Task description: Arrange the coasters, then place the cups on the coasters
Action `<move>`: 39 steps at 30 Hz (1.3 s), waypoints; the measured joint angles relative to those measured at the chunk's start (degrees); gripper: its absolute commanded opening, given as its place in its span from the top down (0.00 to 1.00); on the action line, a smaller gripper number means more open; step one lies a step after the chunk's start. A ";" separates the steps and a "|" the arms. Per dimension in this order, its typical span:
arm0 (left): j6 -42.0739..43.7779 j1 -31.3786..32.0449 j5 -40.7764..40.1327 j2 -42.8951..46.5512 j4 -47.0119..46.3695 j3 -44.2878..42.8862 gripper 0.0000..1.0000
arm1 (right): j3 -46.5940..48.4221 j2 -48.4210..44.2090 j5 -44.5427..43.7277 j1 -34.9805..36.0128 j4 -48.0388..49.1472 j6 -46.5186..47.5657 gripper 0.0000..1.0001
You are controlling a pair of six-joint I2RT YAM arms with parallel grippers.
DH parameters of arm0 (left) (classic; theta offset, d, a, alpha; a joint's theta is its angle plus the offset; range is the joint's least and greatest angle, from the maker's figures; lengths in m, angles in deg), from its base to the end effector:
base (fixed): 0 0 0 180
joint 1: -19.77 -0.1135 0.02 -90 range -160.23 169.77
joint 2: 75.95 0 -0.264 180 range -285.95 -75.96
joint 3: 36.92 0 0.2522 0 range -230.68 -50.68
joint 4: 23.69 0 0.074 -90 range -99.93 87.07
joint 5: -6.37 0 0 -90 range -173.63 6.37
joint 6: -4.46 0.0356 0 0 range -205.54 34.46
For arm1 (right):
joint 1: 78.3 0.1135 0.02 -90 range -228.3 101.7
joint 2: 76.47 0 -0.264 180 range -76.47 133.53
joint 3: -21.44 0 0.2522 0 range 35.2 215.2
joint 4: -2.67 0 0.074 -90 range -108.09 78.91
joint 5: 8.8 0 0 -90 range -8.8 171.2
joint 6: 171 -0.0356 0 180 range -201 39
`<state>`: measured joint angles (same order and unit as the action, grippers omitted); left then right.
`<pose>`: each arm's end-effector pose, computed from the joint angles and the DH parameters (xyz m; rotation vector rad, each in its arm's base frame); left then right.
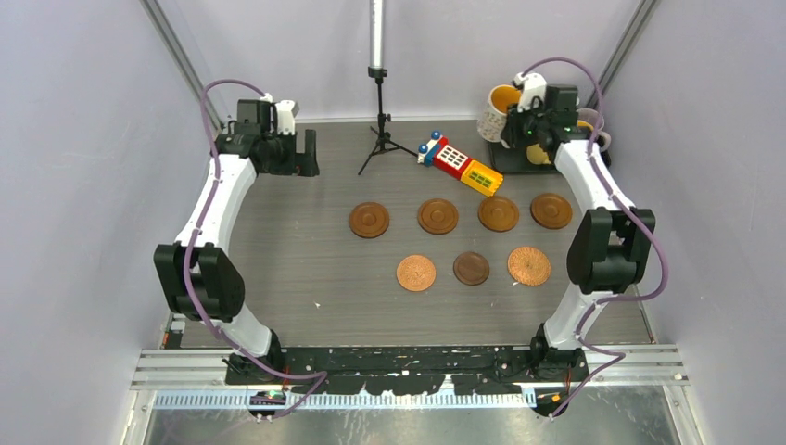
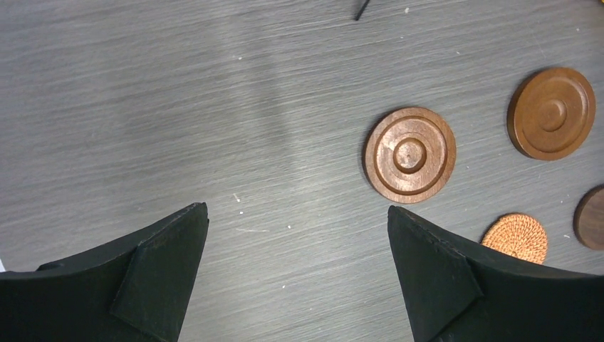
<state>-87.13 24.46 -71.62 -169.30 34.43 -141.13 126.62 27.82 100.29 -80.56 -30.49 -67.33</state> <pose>0.3552 -0.0366 0.3446 0.1631 2.3879 -0.3024 0.4285 -0.0053 0.3158 -0.4017 2.0666 0.1890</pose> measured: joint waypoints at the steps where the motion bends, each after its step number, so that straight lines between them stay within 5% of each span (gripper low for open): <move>1: -0.46 -0.42 0.02 0.09 -0.04 0.33 0.00 | -0.83 -1.09 -0.44 1.44 -0.07 -0.22 1.00; 11: -2.45 -7.82 0.13 1.97 -0.26 4.61 0.00 | -9.62 -7.65 -4.11 22.47 -2.34 -2.12 1.00; 21: -2.71 -10.47 0.04 7.26 -0.85 9.33 0.00 | -13.81 -7.52 -12.55 36.39 0.96 -5.86 1.00; 39: -2.80 -10.84 0.00 9.25 -1.31 10.58 0.00 | -14.73 2.93 -22.45 47.12 12.00 -11.52 1.00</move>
<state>-89.93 13.62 -71.62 -160.05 33.12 -130.56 111.89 30.75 77.84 -33.44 -18.49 -78.85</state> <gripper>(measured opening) 0.996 0.302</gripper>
